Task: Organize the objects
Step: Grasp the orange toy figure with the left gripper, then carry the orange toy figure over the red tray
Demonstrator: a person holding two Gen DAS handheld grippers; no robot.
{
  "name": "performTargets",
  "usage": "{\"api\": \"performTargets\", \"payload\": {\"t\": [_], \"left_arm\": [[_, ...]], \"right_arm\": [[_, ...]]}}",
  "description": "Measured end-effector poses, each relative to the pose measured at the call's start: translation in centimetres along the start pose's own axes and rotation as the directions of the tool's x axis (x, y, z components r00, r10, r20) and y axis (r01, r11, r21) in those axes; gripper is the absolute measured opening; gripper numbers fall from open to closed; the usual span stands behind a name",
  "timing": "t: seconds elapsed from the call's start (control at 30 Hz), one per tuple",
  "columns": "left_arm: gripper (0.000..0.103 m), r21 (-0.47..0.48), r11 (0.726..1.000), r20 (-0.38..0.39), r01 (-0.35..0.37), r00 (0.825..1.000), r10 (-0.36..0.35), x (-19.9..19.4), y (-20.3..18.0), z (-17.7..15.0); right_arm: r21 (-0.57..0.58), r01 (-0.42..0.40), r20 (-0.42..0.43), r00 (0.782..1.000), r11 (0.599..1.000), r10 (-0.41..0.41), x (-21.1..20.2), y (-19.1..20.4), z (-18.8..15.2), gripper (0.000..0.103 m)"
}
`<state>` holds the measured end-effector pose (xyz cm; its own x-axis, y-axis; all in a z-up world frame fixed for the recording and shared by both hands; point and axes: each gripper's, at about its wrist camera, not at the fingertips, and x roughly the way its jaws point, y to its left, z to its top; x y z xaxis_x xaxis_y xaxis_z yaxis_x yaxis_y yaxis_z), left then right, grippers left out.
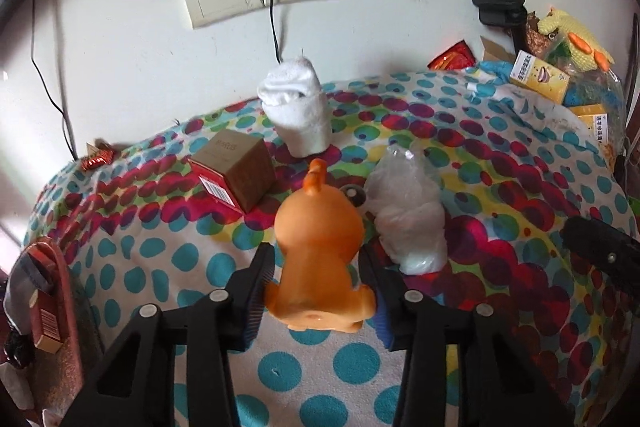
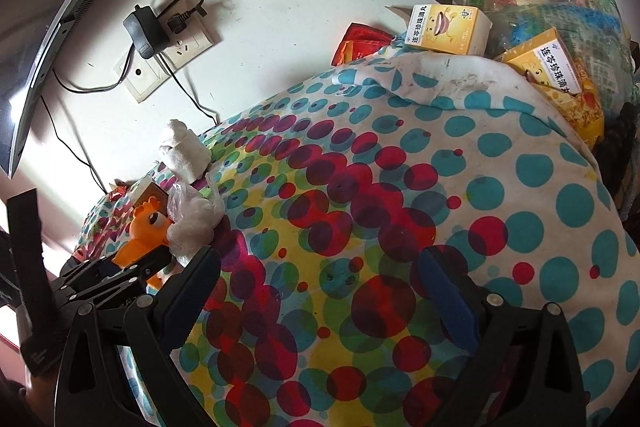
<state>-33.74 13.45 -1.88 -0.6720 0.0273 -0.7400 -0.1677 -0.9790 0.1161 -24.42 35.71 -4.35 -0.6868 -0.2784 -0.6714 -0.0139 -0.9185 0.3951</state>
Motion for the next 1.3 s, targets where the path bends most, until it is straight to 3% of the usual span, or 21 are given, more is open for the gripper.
{"api": "performTargets", "payload": {"t": [0.33, 0.63, 1.3], "left_arm": [[0.038, -0.022, 0.999, 0.070, 0.043, 0.997, -0.042, -5.2, -0.5, 0.4], [0.038, -0.016, 1.000, 0.085, -0.008, 0.996, 0.009, -7.9, -0.6, -0.4], [0.039, -0.066, 0.992, 0.127, -0.111, 0.985, 0.119, -12.6, 5.0, -0.7]], "right_arm": [[0.000, -0.001, -0.001, 1.000, 1.000, 0.001, 0.0, 0.0, 0.0, 0.099], [-0.001, -0.002, -0.002, 1.000, 1.000, 0.002, 0.0, 0.0, 0.0, 0.099], [-0.002, -0.001, -0.003, 1.000, 1.000, 0.001, 0.1, 0.1, -0.1, 0.100]]}}
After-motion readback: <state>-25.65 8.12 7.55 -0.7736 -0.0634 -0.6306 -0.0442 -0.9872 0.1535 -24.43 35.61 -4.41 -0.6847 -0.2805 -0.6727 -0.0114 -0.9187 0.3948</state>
